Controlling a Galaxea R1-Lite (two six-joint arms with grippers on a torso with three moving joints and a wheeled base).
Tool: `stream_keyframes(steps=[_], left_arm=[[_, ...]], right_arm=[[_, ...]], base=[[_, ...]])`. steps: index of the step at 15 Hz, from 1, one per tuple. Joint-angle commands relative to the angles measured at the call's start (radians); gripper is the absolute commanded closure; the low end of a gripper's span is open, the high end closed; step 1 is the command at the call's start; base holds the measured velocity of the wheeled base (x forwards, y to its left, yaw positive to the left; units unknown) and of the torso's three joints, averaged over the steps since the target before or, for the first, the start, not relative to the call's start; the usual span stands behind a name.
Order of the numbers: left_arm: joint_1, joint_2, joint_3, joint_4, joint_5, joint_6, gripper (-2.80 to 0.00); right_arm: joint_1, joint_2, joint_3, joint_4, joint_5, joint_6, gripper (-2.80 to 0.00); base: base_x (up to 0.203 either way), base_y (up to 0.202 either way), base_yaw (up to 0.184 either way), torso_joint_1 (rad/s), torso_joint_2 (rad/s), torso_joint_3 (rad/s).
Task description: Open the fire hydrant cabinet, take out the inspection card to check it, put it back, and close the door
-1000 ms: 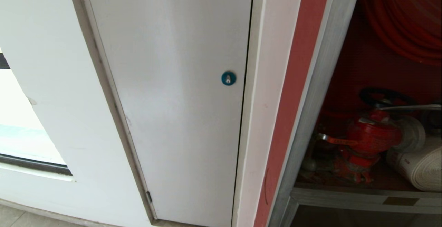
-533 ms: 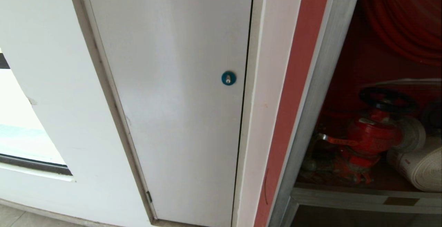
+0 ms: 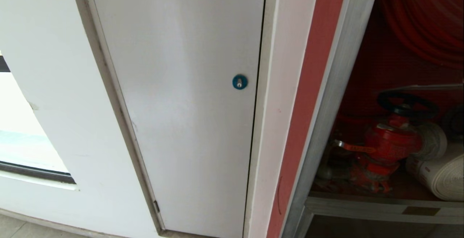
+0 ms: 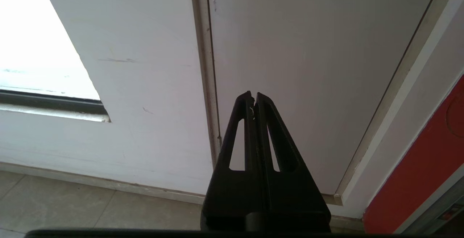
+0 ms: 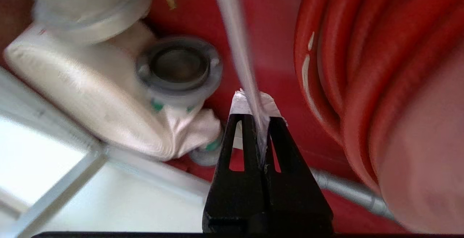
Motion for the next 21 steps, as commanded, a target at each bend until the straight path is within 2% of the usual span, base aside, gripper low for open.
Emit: stream_keyframes(steps=[1,5,10,14,21], left_arm=[[0.000,0.001,0.005,-0.001,0.000,0.000,0.00],[0.000,0.001,0.005,-0.001,0.000,0.000,0.00],[0.000,0.001,0.005,-0.001,0.000,0.000,0.00],[0.000,0.001,0.005,-0.001,0.000,0.000,0.00],[0.000,0.001,0.005,-0.001,0.000,0.000,0.00]], right_arm=[[-0.018,0.050,0.033,-0.067,0.012,-0.008,0.00],[-0.021,0.100,0.070,-0.186,0.019,-0.008,0.00],[-0.021,0.116,0.073,-0.203,0.022,-0.005,0.00],[-0.011,0.136,0.097,-0.278,0.021,0.022,0.00],[0.002,0.111,0.145,-0.279,0.017,0.021,0.00]], base=[[0.000,0.000,0.000,0.000,0.00,0.000],[0.000,0.000,0.000,0.000,0.00,0.000],[0.000,0.000,0.000,0.000,0.00,0.000],[0.000,0.000,0.000,0.000,0.00,0.000],[0.000,0.000,0.000,0.000,0.00,0.000]])
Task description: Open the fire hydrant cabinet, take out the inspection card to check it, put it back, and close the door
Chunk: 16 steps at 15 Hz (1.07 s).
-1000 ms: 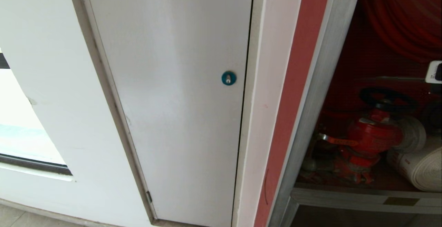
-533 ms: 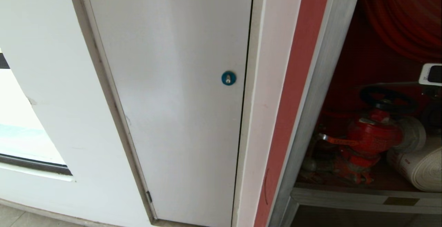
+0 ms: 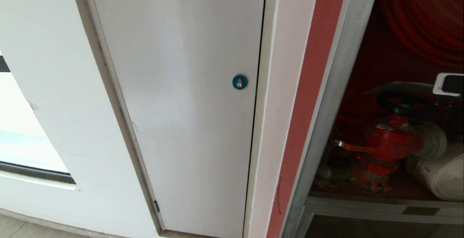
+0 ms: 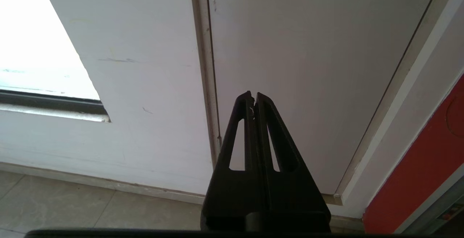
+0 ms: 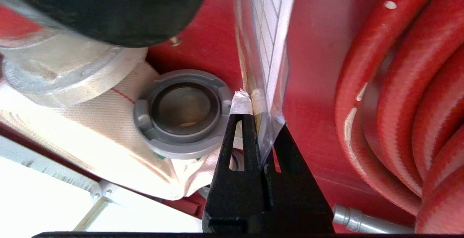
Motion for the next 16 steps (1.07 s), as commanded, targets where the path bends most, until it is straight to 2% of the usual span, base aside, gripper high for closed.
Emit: stream_keyframes(steps=[1,2,3,11,16], left_arm=[[0.001,0.000,0.005,-0.001,0.001,0.000,0.00],[0.001,0.001,0.005,-0.001,0.001,0.000,0.00],[0.000,0.000,0.005,-0.001,0.001,0.000,0.00],[0.000,0.000,0.005,-0.001,0.001,0.000,0.00],[0.001,0.001,0.005,-0.001,0.001,0.000,0.00]], right_arm=[[-0.001,-0.019,0.015,0.001,-0.001,-0.009,0.00],[-0.001,-0.025,0.016,0.001,-0.002,-0.010,0.00],[-0.001,-0.026,0.016,0.002,-0.002,-0.011,-2.80],[-0.001,-0.096,0.040,0.029,-0.002,-0.028,-2.80],[-0.001,-0.158,0.107,0.073,-0.002,-0.070,-2.80]], base=[[0.000,0.000,0.000,0.000,0.00,0.000],[0.000,0.000,0.000,0.000,0.00,0.000],[0.000,0.000,0.000,0.000,0.00,0.000],[0.000,0.000,0.000,0.000,0.00,0.000],[0.000,0.000,0.000,0.000,0.00,0.000]])
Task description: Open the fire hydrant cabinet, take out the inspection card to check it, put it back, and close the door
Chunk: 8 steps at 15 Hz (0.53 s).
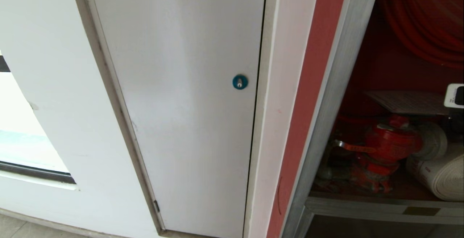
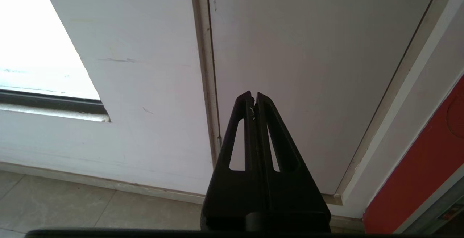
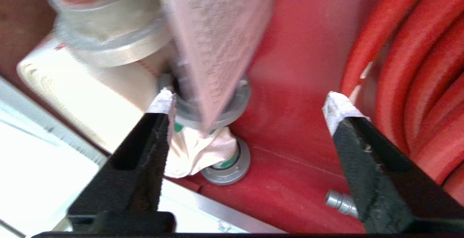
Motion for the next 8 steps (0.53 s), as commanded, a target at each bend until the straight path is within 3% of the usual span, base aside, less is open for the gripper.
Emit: stream_keyframes(steps=[1,8], left_arm=[[0.000,0.001,0.005,0.000,0.000,0.000,0.00],[0.001,0.001,0.005,0.000,0.000,0.000,0.00]], right_arm=[[0.000,-0.040,0.031,0.001,0.000,-0.015,-2.80],[-0.001,-0.154,0.139,0.004,-0.001,-0.053,-2.80]], base=[[0.000,0.000,0.000,0.000,0.00,0.000],[0.000,0.000,0.000,0.000,0.00,0.000]])
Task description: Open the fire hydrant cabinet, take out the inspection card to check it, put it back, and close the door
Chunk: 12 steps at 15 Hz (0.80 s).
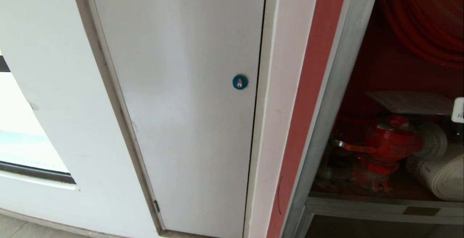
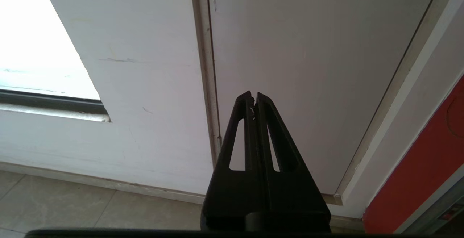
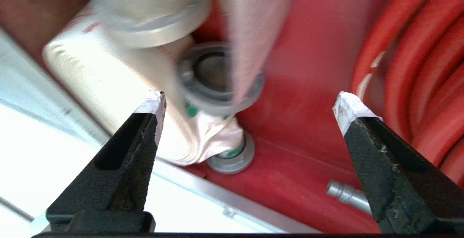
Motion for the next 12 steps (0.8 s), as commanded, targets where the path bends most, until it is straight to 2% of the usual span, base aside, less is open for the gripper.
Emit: stream_keyframes(steps=[1,5,6,10,12], left_arm=[[0.000,0.000,0.005,0.000,0.000,0.000,0.00],[0.000,0.001,0.005,0.000,0.000,0.000,0.00],[0.001,0.000,0.005,0.000,0.000,0.000,0.00],[0.000,0.000,0.005,0.000,0.000,0.000,0.00],[0.002,0.001,0.005,0.000,0.000,0.000,0.00]], right_arm=[[-0.001,-0.083,0.055,0.000,-0.002,-0.030,-2.80],[-0.008,-0.215,0.177,0.000,-0.004,-0.102,-2.80],[-0.008,-0.238,0.196,0.001,-0.004,-0.121,0.00],[-0.008,-0.325,0.246,0.013,-0.005,-0.130,0.00],[-0.009,-0.378,0.250,0.077,-0.015,-0.130,0.00]], base=[[0.000,0.000,0.000,0.000,0.00,0.000],[0.000,0.000,0.000,0.000,0.00,0.000],[0.000,0.000,0.000,0.000,0.00,0.000],[0.000,0.000,0.000,0.000,0.00,0.000],[0.000,0.000,0.000,0.000,0.00,0.000]])
